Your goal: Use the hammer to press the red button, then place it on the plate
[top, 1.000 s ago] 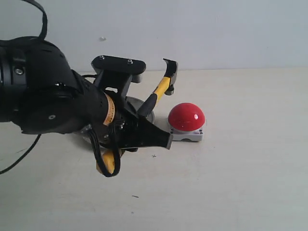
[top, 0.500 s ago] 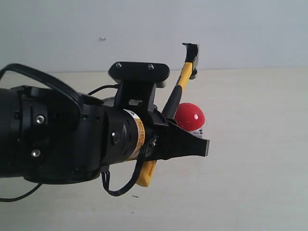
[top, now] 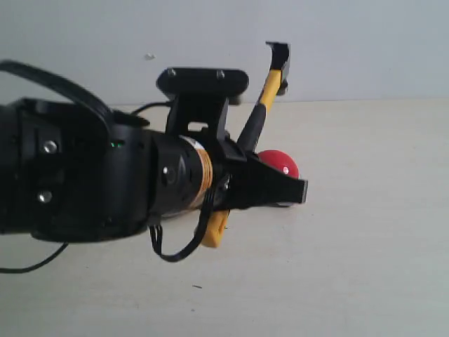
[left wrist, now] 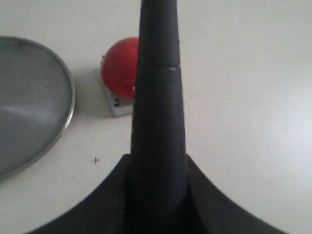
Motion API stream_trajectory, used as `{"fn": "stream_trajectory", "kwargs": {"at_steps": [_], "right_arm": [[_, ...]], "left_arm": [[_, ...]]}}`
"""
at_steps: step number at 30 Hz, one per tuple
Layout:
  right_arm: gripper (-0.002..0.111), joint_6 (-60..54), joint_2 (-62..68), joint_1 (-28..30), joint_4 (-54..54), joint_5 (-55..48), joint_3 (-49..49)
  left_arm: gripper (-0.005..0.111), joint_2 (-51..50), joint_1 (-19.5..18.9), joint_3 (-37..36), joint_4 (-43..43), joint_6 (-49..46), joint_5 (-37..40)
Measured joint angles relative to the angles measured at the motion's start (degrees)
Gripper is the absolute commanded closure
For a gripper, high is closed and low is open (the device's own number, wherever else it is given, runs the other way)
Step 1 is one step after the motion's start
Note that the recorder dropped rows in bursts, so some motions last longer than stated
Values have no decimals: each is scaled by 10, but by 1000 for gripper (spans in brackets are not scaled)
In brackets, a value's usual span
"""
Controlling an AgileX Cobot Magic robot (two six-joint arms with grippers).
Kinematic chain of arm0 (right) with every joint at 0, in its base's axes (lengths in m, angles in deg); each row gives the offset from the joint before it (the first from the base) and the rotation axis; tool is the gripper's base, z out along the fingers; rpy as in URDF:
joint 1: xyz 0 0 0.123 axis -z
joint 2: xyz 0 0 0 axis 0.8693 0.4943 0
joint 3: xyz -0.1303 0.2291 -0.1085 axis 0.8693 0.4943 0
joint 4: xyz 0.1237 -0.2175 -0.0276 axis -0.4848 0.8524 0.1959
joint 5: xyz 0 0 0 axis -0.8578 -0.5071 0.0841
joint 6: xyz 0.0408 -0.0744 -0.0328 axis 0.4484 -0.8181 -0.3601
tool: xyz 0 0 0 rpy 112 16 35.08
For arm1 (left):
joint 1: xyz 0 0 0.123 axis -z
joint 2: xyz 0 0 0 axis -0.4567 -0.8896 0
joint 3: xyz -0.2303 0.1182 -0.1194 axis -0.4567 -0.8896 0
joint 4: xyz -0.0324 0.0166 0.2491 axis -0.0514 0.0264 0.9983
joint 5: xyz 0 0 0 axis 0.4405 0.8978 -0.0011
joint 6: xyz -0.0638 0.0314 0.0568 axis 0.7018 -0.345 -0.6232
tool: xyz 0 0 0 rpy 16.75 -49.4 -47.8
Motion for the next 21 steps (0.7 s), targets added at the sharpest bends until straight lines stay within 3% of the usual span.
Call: {"fn": "stream_trajectory", "kwargs": {"at_steps": [12, 21], "right_arm": [[108, 0, 0, 0, 0, 0, 0], [108, 0, 0, 0, 3, 0, 0]], "left_arm": [[107, 46, -1, 54, 15, -36, 13], [107, -89, -1, -12, 17, 26, -37]]}}
